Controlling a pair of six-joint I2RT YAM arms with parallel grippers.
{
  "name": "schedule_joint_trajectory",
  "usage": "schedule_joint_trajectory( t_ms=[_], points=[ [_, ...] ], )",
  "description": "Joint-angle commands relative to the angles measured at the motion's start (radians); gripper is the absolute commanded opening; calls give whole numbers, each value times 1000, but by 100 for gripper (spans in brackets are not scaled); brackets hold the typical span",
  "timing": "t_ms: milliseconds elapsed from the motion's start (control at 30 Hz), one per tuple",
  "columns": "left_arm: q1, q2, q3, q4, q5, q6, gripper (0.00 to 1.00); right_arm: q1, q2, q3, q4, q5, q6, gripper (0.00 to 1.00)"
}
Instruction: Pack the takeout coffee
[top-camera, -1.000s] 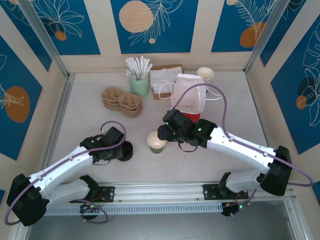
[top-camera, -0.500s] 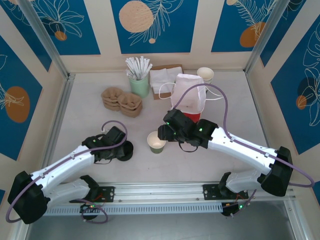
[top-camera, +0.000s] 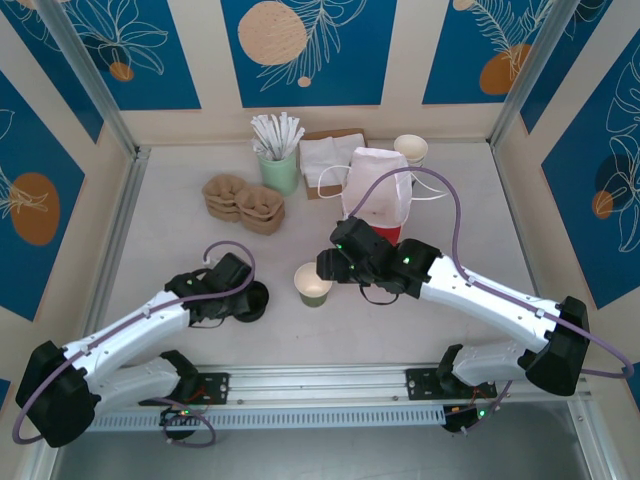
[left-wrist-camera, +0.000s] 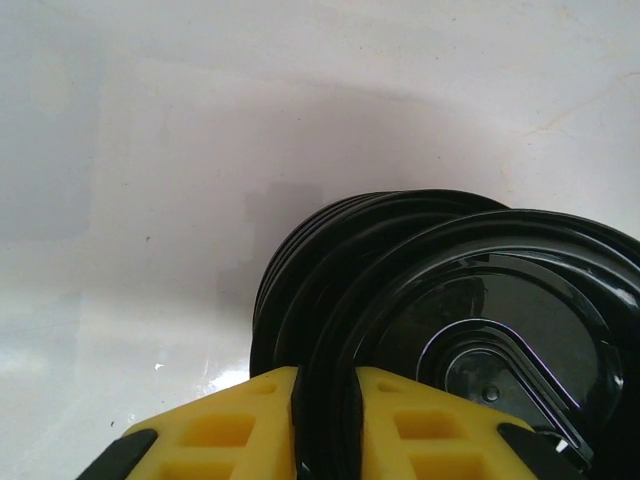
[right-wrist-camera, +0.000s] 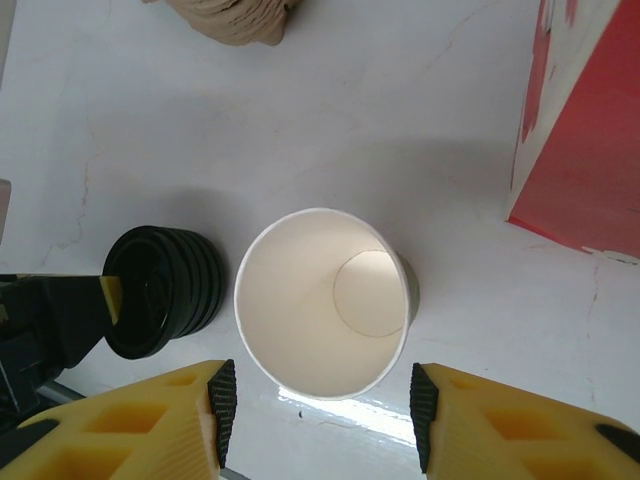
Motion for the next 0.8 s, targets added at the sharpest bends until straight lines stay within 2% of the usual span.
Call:
schedule_joint_trajectory(
  t_ms=[0, 400, 567, 767],
  points=[
    [-14, -15, -3, -14, -32, -14, 19, 8, -17, 7, 15, -53, 14, 52],
    [-14, -96, 35, -73, -48, -11, 15, 32, -30, 33, 74, -158, 15, 52],
    [-18, -126, 119, -138, -39, 18, 14, 45, -35, 62, 95, -217, 3, 52],
    [-60, -83, 281, -241, -39, 60, 13, 79, -17, 158, 58, -245, -38, 52]
  ],
)
